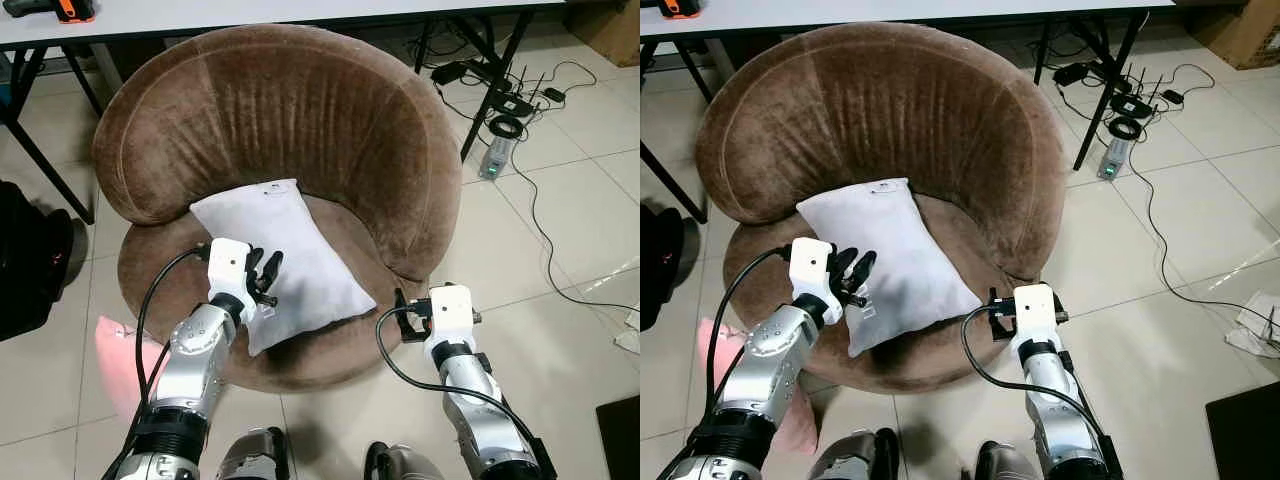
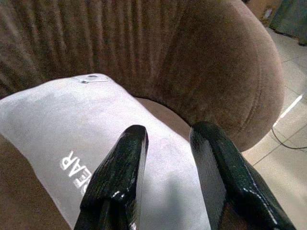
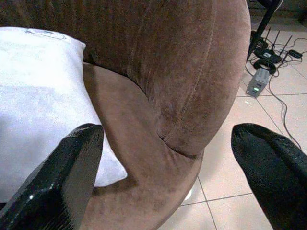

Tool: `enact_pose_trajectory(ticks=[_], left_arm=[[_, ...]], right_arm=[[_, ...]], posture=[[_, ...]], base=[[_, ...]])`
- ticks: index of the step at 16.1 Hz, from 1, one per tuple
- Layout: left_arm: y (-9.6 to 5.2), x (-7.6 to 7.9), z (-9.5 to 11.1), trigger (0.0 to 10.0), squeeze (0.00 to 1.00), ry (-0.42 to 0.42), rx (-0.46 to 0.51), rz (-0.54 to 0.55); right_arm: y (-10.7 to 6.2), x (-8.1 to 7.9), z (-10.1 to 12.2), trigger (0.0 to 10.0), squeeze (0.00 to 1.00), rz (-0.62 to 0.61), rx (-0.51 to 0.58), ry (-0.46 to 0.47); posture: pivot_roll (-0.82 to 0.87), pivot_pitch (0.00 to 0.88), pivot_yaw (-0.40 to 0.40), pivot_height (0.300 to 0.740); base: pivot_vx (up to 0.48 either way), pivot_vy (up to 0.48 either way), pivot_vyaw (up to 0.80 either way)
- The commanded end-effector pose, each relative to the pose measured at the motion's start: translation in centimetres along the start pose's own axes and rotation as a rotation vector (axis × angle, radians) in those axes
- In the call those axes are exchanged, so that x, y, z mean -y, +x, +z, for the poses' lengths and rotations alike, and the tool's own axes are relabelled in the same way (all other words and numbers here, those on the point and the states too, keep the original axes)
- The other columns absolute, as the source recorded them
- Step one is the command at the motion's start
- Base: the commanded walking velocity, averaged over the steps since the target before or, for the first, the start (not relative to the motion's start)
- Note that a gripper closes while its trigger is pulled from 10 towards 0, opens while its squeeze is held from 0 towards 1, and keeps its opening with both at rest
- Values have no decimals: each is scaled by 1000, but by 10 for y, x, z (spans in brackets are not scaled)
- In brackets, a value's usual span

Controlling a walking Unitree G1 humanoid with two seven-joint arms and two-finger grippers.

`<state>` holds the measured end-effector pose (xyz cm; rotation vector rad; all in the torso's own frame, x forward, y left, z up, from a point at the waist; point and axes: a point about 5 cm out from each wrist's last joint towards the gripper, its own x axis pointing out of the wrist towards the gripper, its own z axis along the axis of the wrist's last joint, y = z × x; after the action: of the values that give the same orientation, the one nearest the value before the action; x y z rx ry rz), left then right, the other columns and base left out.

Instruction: Move the pillow to the sofa from floor

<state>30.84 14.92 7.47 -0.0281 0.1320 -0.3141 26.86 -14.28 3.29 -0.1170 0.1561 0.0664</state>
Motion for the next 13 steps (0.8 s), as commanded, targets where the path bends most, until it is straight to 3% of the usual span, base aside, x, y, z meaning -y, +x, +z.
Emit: enact_pose_trajectory(ticks=[1, 3, 13], left_arm=[[1, 1, -4, 10000, 0, 10, -18, 19], [3, 1, -4, 10000, 0, 6, -13, 35], [6, 19, -13, 10000, 0, 45, -40, -2]], right_arm=[[1, 0, 2, 10000, 0, -8, 9, 22], [2, 0, 4, 10000, 0, -24, 16, 65], [3, -5, 6, 10000, 0, 37, 18, 33]], posture=[[42, 132, -5, 740], [46, 132, -9, 740], [51, 141, -40, 740]], base=[[0, 0, 0], [0, 0, 0], [0, 0, 0]])
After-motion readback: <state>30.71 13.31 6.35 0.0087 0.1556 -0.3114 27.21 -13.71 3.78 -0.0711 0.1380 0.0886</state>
